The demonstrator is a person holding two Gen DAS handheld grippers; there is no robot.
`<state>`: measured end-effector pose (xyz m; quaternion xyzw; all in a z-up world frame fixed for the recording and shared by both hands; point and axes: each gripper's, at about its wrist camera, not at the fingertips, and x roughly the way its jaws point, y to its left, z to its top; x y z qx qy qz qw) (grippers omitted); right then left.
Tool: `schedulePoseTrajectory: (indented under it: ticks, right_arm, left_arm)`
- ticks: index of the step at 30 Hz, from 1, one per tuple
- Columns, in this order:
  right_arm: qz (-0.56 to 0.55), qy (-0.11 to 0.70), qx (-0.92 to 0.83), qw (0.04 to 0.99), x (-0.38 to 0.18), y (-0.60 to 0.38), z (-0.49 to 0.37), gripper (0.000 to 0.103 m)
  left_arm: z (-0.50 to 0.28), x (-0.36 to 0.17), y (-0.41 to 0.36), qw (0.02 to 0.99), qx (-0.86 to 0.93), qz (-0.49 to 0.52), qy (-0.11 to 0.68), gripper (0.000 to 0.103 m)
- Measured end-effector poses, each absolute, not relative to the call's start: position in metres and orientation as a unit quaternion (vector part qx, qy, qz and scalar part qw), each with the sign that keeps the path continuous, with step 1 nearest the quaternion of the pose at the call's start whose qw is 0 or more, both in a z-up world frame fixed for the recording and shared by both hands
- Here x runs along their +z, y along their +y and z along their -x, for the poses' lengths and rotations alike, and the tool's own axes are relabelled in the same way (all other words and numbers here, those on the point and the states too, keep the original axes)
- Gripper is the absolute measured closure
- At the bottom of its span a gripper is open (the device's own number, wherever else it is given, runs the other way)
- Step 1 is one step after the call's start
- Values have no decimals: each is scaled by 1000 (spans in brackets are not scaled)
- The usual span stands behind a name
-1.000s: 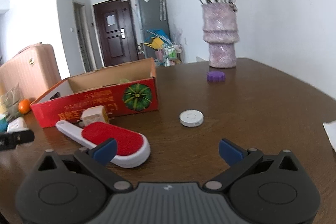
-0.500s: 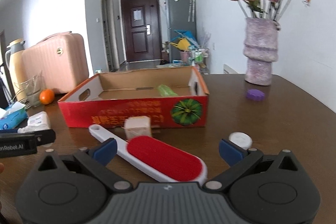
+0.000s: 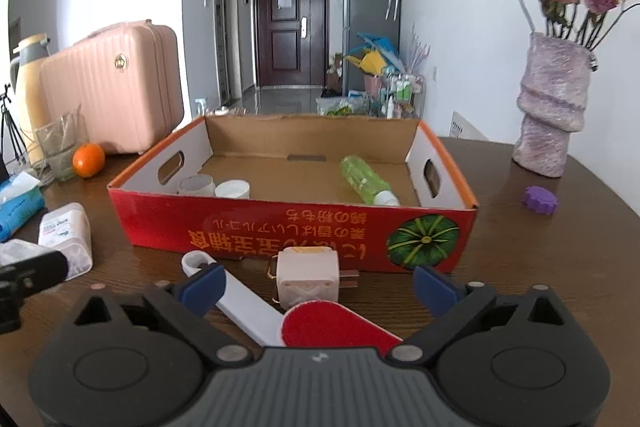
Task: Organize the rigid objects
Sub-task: 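Grasp the beige cube with the right tool while the left tool holds the spray bottle, then carry the white spray bottle and beige cube over the box with both tools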
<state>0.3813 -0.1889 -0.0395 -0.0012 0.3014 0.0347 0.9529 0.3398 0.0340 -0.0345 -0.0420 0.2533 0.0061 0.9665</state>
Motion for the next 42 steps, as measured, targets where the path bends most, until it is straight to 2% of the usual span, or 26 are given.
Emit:
schedulePoseTrajectory:
  ticks: [5, 11, 15, 17, 18, 27, 42]
  right_arm:
    - [6, 328, 30, 944, -49, -183, -404, 15]
    - [-1, 353, 18, 935, -64, -185, -429, 17]
    - [-9, 366, 19, 930, -71, -187, -439, 29]
    - [-14, 372, 21, 928, -75, -186, -442, 32]
    - [-14, 373, 24, 927, -76, -186, -442, 38]
    - [-6, 343, 19, 939, -76, -180, -433, 39]
    - [-31, 250, 22, 967, -35, -189, -368, 39]
  left_arm:
    - [-342, -35, 39, 965, 10, 51, 258, 4]
    - [-343, -34, 38, 964, 9, 50, 259, 4]
    - [-343, -35, 37, 964, 8, 47, 262, 4]
    - [-343, -35, 36, 964, 6, 47, 262, 4]
    - [-343, -35, 36, 964, 5, 47, 262, 4]
    - [-340, -33, 36, 966, 2, 45, 255, 4]
    - [-335, -31, 35, 968, 1, 43, 245, 4]
